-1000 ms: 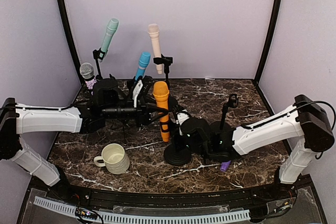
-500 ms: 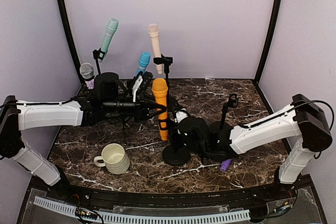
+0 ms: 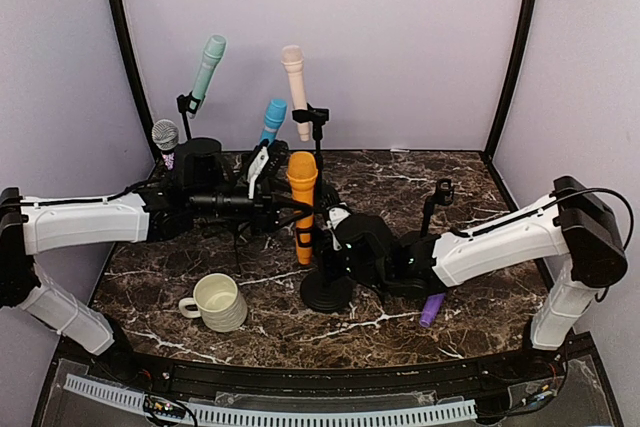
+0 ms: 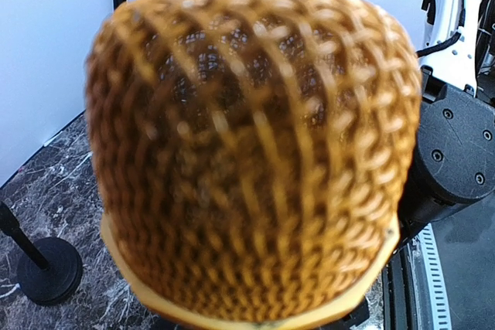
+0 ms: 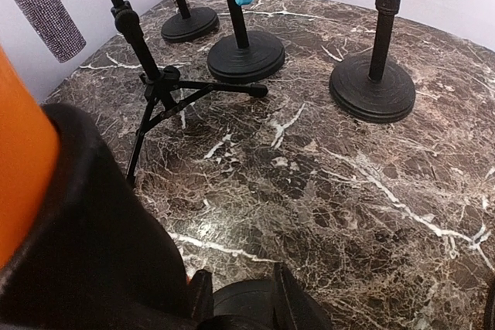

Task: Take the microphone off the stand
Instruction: Remove the microphone from the microphone stand.

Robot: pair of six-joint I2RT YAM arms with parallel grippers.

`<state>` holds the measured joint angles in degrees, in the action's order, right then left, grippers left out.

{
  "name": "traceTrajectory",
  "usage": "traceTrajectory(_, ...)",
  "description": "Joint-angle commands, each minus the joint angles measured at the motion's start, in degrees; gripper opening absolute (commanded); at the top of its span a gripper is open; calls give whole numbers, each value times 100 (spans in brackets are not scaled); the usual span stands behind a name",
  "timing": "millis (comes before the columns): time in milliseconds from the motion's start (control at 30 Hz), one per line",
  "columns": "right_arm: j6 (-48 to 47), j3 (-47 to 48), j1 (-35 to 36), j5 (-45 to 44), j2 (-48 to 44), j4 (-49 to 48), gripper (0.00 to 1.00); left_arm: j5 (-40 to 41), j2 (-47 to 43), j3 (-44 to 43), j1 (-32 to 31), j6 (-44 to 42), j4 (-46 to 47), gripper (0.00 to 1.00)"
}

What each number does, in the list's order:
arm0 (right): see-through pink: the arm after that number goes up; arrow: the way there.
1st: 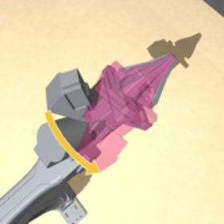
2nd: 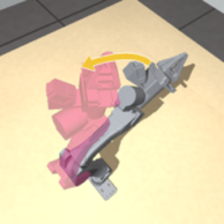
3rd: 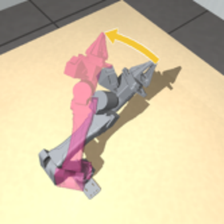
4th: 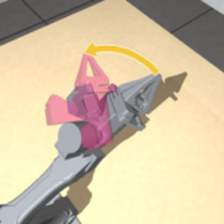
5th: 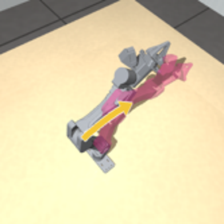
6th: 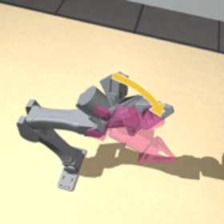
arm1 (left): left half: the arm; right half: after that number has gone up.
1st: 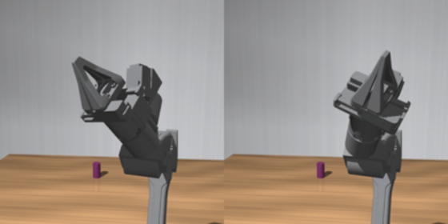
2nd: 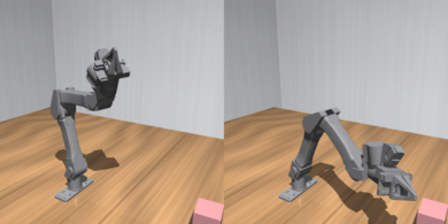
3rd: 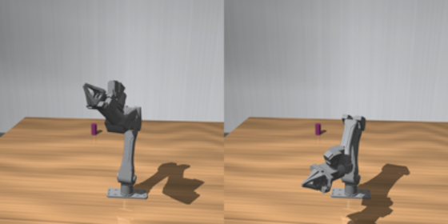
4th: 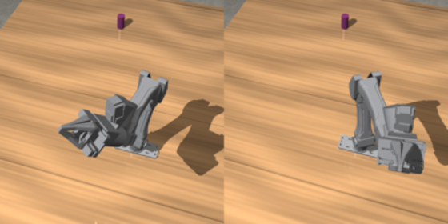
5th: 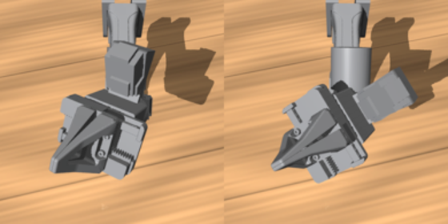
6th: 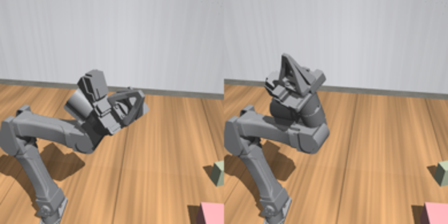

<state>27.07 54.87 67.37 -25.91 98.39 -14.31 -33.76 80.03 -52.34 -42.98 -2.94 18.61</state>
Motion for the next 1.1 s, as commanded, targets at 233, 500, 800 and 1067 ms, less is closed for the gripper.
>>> traceTrajectory(233, 649, -259, -362, -435, 313, 1047, 0, -267, -381, -383, 2, -132, 45, 0)
traceTrajectory(500, 208, -163, -38, -901, 365, 1155, 0, -558, -49, -840, 227, 510, -238, 0)
traceTrajectory(800, 19, -94, 144, -944, 410, 1136, 0, -629, 55, -1049, 374, 680, -426, 0)
traceTrajectory(1067, 433, 16, 24, -777, 433, 1381, 0, -950, -90, -849, 358, 385, -211, 0)
